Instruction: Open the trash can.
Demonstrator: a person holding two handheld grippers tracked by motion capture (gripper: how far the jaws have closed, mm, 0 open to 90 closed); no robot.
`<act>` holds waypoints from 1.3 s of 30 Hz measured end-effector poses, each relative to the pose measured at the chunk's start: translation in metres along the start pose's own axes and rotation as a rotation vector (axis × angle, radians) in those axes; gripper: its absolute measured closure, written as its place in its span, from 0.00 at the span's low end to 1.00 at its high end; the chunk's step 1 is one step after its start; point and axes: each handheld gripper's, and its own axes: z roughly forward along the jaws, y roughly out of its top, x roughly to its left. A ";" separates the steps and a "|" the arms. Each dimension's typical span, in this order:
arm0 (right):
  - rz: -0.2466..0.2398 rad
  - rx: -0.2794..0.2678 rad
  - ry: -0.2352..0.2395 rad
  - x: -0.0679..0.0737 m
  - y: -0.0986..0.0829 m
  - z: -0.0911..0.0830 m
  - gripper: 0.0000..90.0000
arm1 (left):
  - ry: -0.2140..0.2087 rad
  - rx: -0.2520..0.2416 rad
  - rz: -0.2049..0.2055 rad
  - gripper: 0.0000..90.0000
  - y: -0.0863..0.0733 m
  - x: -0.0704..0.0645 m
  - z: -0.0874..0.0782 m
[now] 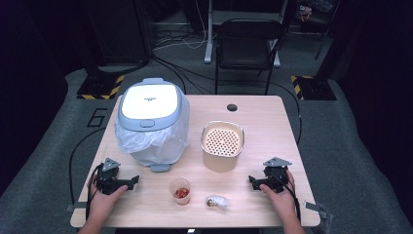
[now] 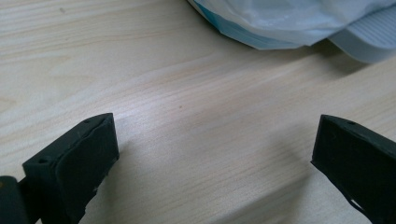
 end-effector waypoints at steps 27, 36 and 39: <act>0.008 -0.001 -0.001 0.001 0.000 0.000 0.00 | -0.007 0.036 0.073 0.01 0.001 -0.008 0.001; 0.006 -0.002 -0.004 0.000 0.000 0.000 0.00 | -0.031 -0.012 0.110 0.46 0.001 -0.008 -0.006; 0.005 -0.003 -0.004 0.000 0.000 0.000 0.00 | -0.024 0.000 0.130 0.55 0.004 -0.013 -0.009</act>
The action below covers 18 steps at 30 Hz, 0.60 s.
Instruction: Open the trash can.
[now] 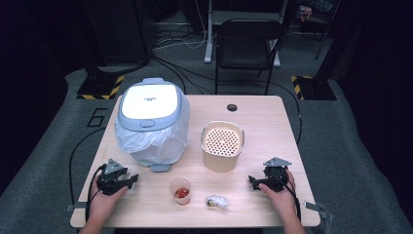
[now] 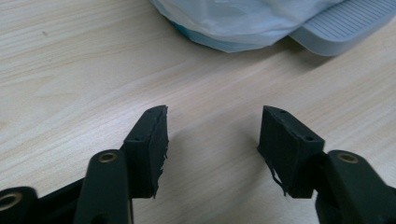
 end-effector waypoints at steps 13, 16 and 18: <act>-0.010 0.007 0.011 -0.001 0.000 -0.001 0.00 | -0.031 -0.022 0.120 0.96 0.017 -0.021 -0.018; -0.017 0.006 0.016 -0.002 0.000 -0.001 0.00 | -0.063 -0.013 0.141 1.00 0.023 -0.023 -0.019; -0.017 0.006 0.016 -0.002 0.000 -0.001 0.00 | -0.065 -0.004 0.155 1.00 0.025 -0.028 -0.020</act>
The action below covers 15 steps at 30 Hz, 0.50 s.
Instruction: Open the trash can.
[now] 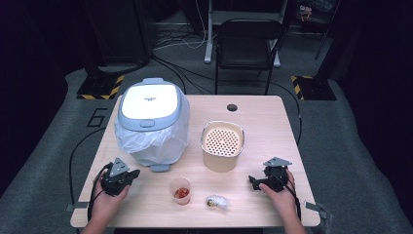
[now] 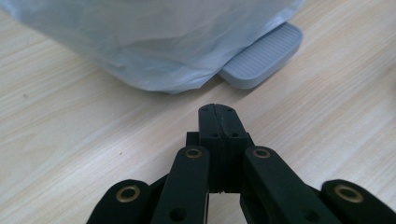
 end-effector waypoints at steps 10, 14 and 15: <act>0.000 0.000 0.000 0.000 0.000 0.000 0.00 | -0.027 0.026 0.093 1.00 0.020 -0.020 0.006; 0.000 0.000 0.000 0.000 0.000 0.000 0.00 | -0.022 0.026 0.126 1.00 0.028 -0.025 0.008; 0.000 0.000 0.000 0.000 0.000 0.000 0.00 | -0.022 0.026 0.126 1.00 0.028 -0.025 0.008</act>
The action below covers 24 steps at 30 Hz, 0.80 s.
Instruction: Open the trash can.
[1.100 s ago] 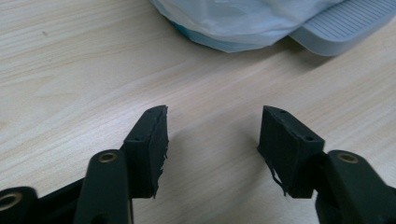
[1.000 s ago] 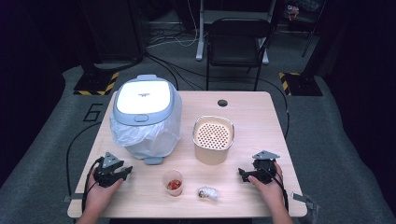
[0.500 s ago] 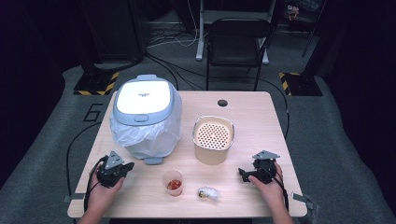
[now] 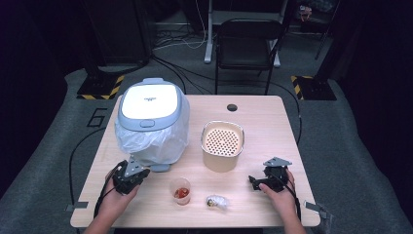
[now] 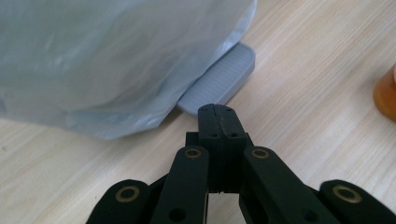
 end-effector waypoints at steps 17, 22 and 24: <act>0.000 0.000 0.000 0.000 0.000 0.000 0.00 | 0.038 0.044 0.127 1.00 0.025 -0.016 0.031; 0.000 0.000 0.000 0.000 0.000 0.000 0.00 | 0.026 0.040 0.100 1.00 0.024 -0.013 0.037; 0.000 0.000 0.000 0.000 0.000 0.000 0.00 | 0.029 0.042 0.103 1.00 0.024 -0.013 0.037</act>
